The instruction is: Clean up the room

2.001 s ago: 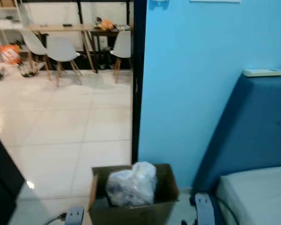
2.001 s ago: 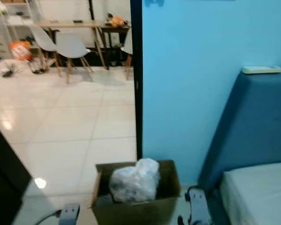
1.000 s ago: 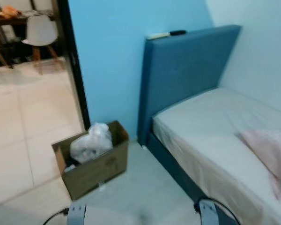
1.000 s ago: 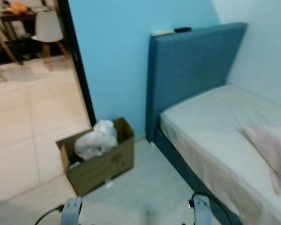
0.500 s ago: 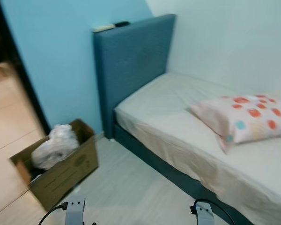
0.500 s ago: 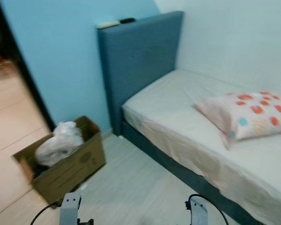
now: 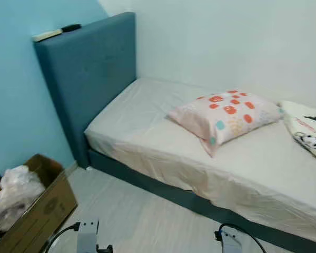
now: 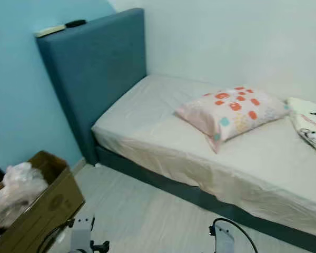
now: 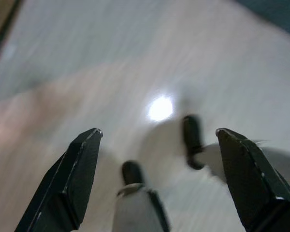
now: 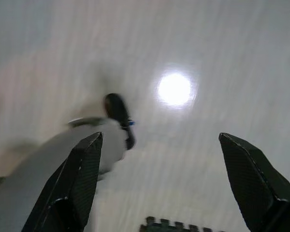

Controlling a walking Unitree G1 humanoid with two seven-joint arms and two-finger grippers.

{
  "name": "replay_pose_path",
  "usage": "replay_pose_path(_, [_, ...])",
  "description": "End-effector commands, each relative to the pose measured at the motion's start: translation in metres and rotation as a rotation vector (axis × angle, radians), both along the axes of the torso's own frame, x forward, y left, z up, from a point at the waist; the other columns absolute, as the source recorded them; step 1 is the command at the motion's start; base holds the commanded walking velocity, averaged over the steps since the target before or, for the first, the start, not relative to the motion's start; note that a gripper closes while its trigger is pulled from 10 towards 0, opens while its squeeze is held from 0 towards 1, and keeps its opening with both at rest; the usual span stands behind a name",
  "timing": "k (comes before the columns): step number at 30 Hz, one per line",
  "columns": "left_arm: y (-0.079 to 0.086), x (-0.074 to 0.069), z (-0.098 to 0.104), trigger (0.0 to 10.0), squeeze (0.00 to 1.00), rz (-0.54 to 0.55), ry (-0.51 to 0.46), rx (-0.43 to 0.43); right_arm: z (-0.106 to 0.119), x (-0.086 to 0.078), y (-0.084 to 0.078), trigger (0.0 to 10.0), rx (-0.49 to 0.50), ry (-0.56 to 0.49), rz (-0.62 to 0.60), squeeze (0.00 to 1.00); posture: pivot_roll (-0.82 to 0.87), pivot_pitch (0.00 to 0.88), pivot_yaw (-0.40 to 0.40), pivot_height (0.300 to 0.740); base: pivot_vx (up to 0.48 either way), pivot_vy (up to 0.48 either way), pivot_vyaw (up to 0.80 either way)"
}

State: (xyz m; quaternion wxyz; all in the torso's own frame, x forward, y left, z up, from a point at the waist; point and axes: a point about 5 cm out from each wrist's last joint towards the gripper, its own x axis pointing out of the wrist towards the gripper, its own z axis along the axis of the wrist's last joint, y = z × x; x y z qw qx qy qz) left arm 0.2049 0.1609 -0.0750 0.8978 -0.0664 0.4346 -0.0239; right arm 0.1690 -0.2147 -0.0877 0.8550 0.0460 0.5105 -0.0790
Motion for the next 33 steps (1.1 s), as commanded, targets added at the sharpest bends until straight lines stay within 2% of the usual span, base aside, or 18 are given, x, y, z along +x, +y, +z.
replay_pose_path(1, [-0.0009, -0.0060, -0.0032, 10.0, 0.00, -0.006, 0.012, -0.007, -0.0013, -0.0011, 0.0038, 10.0, 0.014, 0.005, -0.012, 0.00, 0.02, 0.000, -0.041, 0.740, 0.000, 0.000, -0.71])
replay_pose_path(20, [-0.0042, -0.0020, -0.0010, 10.0, 0.00, -0.024, -0.002, -0.018, 0.0005, 0.0019, 0.0017, 10.0, 0.003, -0.007, -0.010, 0.00, 0.02, 0.000, -0.049, 0.740, 0.000, 0.000, -0.70])
replay_pose_path(22, [-0.0031, -0.0022, -0.0012, 10.0, 0.00, -0.025, 0.003, -0.014, 0.0010, 0.0032, 0.0026, 10.0, 0.008, -0.018, -0.003, 0.00, 0.02, 0.000, -0.049, 0.740, 0.000, 0.000, 0.00])
replay_pose_path(25, [-0.0003, -0.0021, -0.0012, 10.0, 0.00, -0.030, 0.008, 0.009, 0.0010, 0.0037, 0.0036, 10.0, 0.009, -0.013, 0.010, 0.00, 0.02, 0.000, -0.048, 0.740, 0.000, -0.411, 0.00])
replay_pose_path(33, [-0.0011, 0.0001, 0.0001, 10.0, 0.00, -0.020, -0.002, 0.001, 0.0000, 0.0022, 0.0054, 10.0, 0.024, -0.005, 0.007, 0.00, 0.02, 0.000, -0.049, 0.740, 0.000, -0.471, 0.00])
